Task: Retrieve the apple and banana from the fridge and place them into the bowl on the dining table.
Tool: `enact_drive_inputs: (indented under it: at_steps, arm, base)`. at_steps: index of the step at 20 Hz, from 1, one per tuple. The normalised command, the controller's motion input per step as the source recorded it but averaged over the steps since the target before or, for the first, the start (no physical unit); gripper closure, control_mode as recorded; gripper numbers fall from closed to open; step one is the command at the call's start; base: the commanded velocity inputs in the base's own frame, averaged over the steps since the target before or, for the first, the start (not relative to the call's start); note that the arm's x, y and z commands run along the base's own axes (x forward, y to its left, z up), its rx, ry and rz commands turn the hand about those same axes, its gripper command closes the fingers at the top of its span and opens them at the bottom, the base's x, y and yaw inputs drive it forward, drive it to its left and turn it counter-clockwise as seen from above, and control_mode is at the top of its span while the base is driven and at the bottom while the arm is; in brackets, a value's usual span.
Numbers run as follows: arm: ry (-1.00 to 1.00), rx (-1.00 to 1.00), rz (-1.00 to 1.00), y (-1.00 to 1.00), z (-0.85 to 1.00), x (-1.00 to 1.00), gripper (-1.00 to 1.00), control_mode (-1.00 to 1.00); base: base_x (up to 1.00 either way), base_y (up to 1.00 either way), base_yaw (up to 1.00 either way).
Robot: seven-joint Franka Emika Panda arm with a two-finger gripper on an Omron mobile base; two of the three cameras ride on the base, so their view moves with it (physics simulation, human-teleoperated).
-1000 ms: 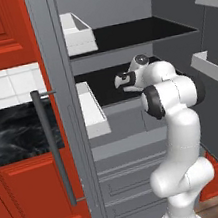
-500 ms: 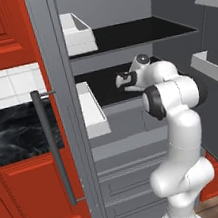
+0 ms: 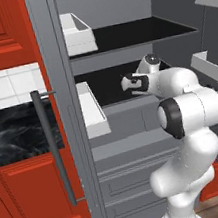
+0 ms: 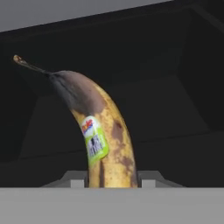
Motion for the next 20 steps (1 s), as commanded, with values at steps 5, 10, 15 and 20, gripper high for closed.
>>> enact_drive_inputs:
  at_steps: [5,10,15,20]
  arm:
    - [0.01,0.0,0.13,0.26,0.62,-1.0,1.0,-1.0]
    - [0.08,0.0,0.09,0.23,0.62,-1.0,1.0,-1.0]
    - [0.07,0.0,0.0,0.09,0.5,-1.0,1.0,-1.0]
    - [-0.01,0.0,-0.01,0.0,0.23,-1.0,1.0,-1.0]
  base:
    - [0.0,0.0,0.0]
    - [0.0,0.0,0.0]
    - [0.0,0.0,0.0]
    - [0.0,0.0,0.0]
